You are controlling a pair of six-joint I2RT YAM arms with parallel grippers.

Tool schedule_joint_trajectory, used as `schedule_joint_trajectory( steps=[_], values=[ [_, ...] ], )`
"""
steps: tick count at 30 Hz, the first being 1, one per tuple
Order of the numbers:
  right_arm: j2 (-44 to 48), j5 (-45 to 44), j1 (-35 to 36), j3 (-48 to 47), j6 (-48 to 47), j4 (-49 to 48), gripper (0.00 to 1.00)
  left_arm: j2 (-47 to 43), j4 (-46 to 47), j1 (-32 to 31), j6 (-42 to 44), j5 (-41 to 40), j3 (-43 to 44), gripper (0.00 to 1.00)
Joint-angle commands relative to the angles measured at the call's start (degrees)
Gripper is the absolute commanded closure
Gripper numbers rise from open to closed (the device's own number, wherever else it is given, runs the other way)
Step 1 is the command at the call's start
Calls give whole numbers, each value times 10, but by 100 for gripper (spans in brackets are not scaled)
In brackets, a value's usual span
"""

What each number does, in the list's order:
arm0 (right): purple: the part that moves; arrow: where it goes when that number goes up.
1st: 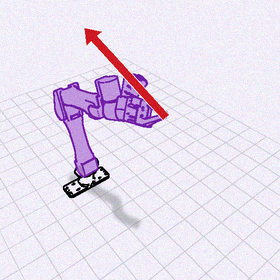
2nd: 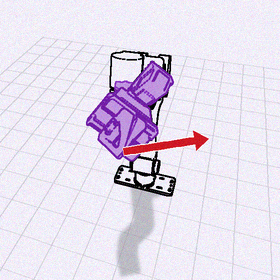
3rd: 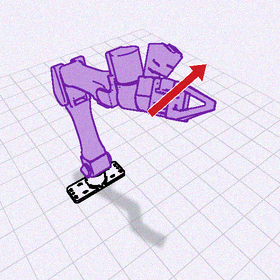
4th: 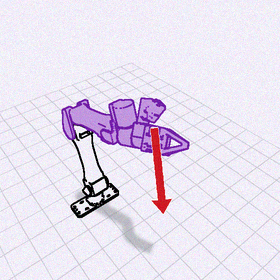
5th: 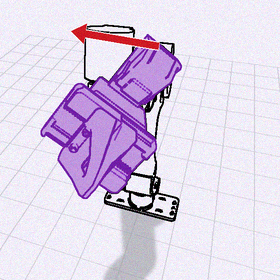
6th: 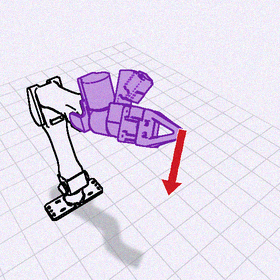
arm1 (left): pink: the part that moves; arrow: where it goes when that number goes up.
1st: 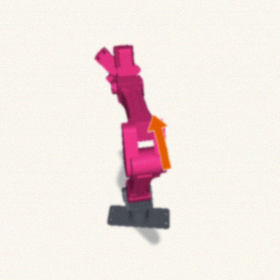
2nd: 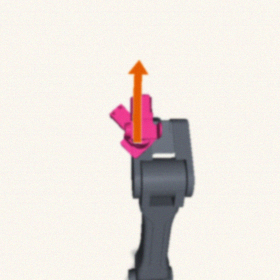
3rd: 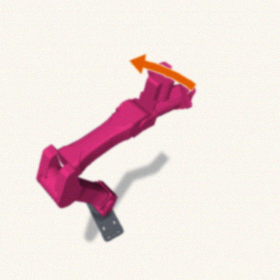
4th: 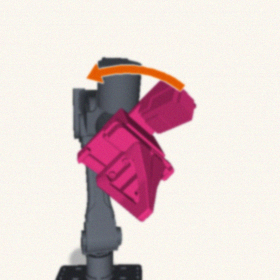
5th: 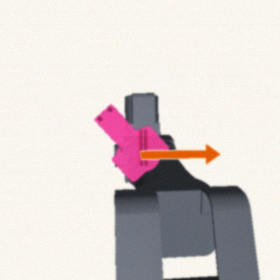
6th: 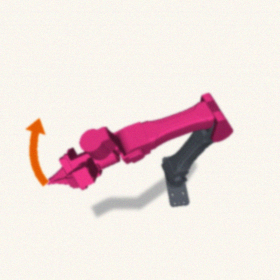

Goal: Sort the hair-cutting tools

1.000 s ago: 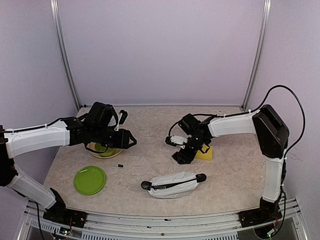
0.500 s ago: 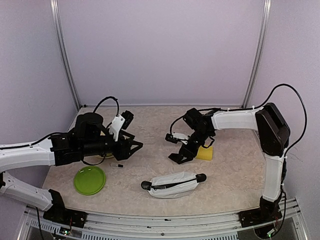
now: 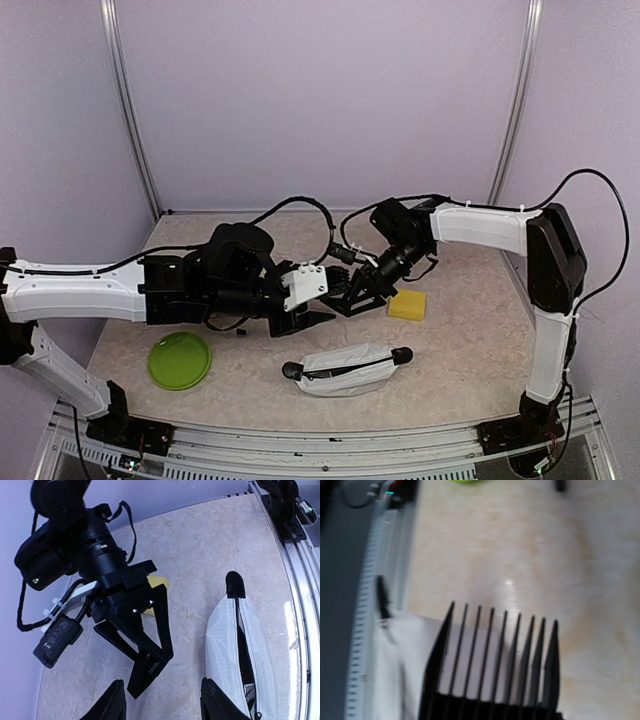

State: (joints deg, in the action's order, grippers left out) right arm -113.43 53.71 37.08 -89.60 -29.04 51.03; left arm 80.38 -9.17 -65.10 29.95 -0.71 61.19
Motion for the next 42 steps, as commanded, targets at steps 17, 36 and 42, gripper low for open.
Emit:
schedule_joint_trajectory(
  steps=[17, 36, 42],
  values=[
    [25, 76, 31, 6, -62, 71, 71, 102, -57, -48, 105, -176, 61, 66],
    [47, -34, 28, -53, -100, 149, 0, 123, -105, -62, 81, -190, 116, 99],
    [162, -141, -21, 19, -29, 36, 0, 64, -147, -75, -20, -117, 109, 100]
  ],
)
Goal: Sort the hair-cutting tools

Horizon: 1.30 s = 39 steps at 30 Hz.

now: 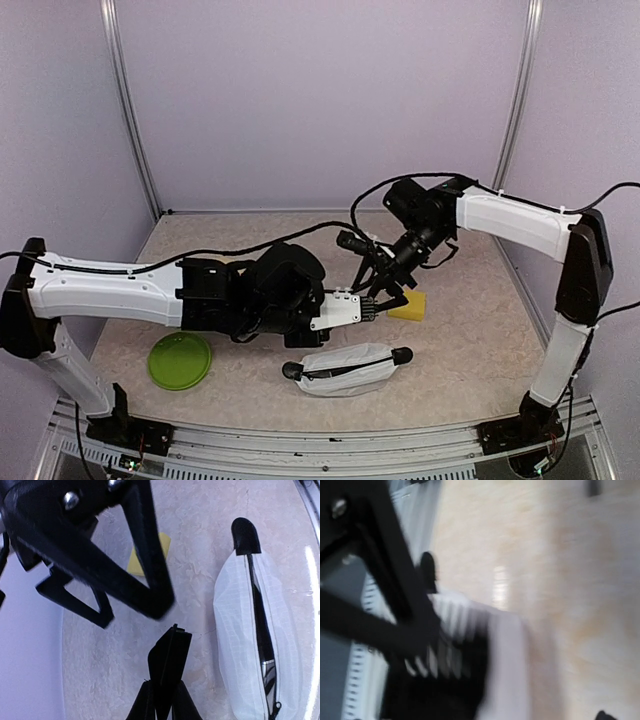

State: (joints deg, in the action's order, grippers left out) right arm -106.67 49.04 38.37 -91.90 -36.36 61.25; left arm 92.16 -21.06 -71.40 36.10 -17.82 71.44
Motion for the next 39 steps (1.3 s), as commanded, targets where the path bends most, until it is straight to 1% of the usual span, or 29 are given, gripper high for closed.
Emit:
schedule_joint_trajectory(
  steps=[1, 2, 4, 5, 8, 11, 12, 15, 19, 20, 23, 26, 30, 34, 39],
  values=[
    [116, -134, -41, 65, 57, -95, 0, -68, -29, -15, -102, 74, 0, 100],
    [136, -148, -49, 87, 62, -115, 0, -77, -27, -19, -122, 95, -6, 100],
    [169, -165, -64, 123, 76, -144, 0, -88, -16, -24, -171, 111, -20, 100],
    [182, -157, -74, 142, 82, -152, 0, -90, -11, -28, -196, 118, -25, 100],
    [202, -100, -97, 206, 84, -154, 0, -90, 3, -50, -243, 110, -41, 100],
    [181, -38, -98, 238, 70, -108, 0, -70, 0, -80, -274, 75, -45, 100],
    [172, -22, -98, 244, 71, -95, 2, -61, -6, -88, -283, 65, -42, 100],
    [159, 7, -98, 266, 61, -70, 7, -34, -23, -101, -313, 45, -28, 100],
    [160, 36, -97, 289, 40, -50, 17, -12, -16, -108, -335, 35, -26, 100],
    [157, 46, -97, 292, 32, -41, 21, -7, -14, -110, -338, 33, -26, 100],
    [147, 66, -97, 300, 15, -23, 37, 8, -15, -111, -346, 23, -23, 100],
    [137, 66, -95, 297, 2, -12, 40, 25, -28, -110, -351, -16, -12, 100],
    [114, 70, -86, 297, -7, -6, 43, 38, -37, -110, -351, -42, -9, 100],
    [97, 70, -74, 294, -8, -4, 51, 52, -49, -109, -353, -67, -7, 100],
    [90, 62, -66, 287, -2, -7, 61, 60, -48, -107, -353, -79, -10, 100]
  ],
)
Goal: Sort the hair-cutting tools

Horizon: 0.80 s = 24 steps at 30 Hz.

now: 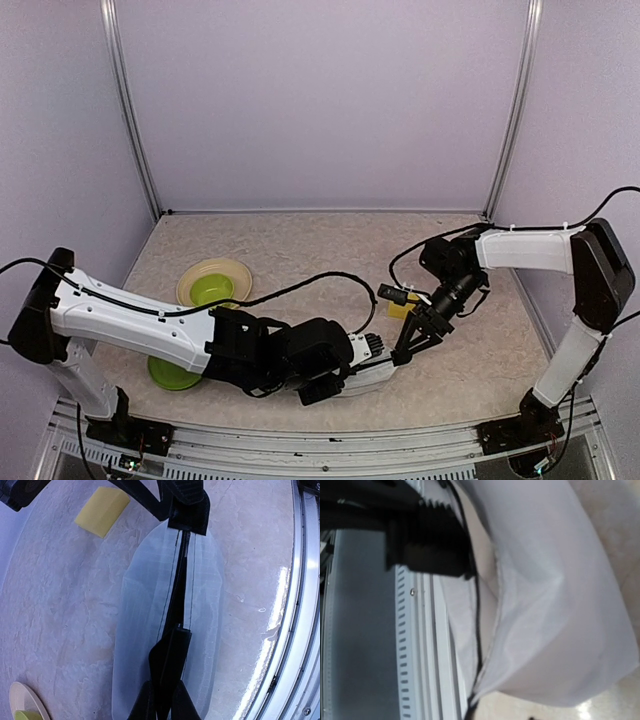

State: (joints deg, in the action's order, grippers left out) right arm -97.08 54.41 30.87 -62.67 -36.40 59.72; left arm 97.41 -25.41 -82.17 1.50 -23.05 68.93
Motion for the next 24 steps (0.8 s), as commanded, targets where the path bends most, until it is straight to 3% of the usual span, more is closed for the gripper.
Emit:
schedule_joint_trajectory(
  steps=[1, 5, 7, 24],
  values=[
    [-8, 10, 10, -8, -2, 11, 66, 8, -5, 1, -7, -31, 15, 100],
    [-14, 24, 11, -14, -10, 19, 82, 17, -12, 1, -2, -50, 14, 100],
    [-17, 35, 11, -20, -16, 26, 85, 22, -13, 2, -1, -67, 13, 100],
    [-35, 97, 11, -40, -59, 72, 87, 59, 28, 7, 43, -58, 8, 100]
  ],
)
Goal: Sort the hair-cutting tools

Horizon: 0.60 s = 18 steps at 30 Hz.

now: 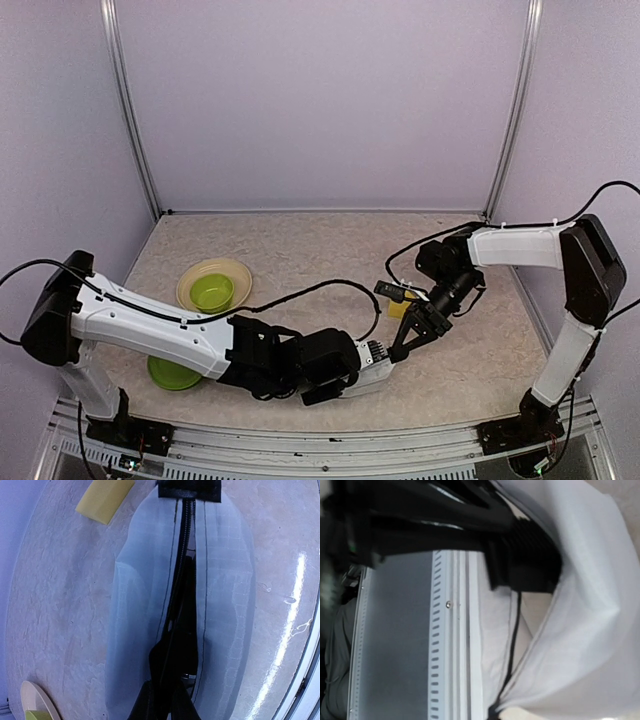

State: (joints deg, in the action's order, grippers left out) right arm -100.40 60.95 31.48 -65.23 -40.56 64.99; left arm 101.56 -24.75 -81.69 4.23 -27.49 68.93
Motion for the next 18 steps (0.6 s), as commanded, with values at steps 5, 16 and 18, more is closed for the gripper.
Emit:
schedule_joint_trajectory(
  steps=[5, 16, 18],
  values=[
    [-1, 43, 5, -17, -27, 27, 87, 28, 68, 2, 31, -52, -4, 100],
    [10, 36, 5, -16, -27, 24, 86, 24, 74, 8, 27, -50, -7, 81],
    [12, 33, 4, -16, -24, 20, 86, 15, 67, 8, 26, -21, -11, 69]
  ],
)
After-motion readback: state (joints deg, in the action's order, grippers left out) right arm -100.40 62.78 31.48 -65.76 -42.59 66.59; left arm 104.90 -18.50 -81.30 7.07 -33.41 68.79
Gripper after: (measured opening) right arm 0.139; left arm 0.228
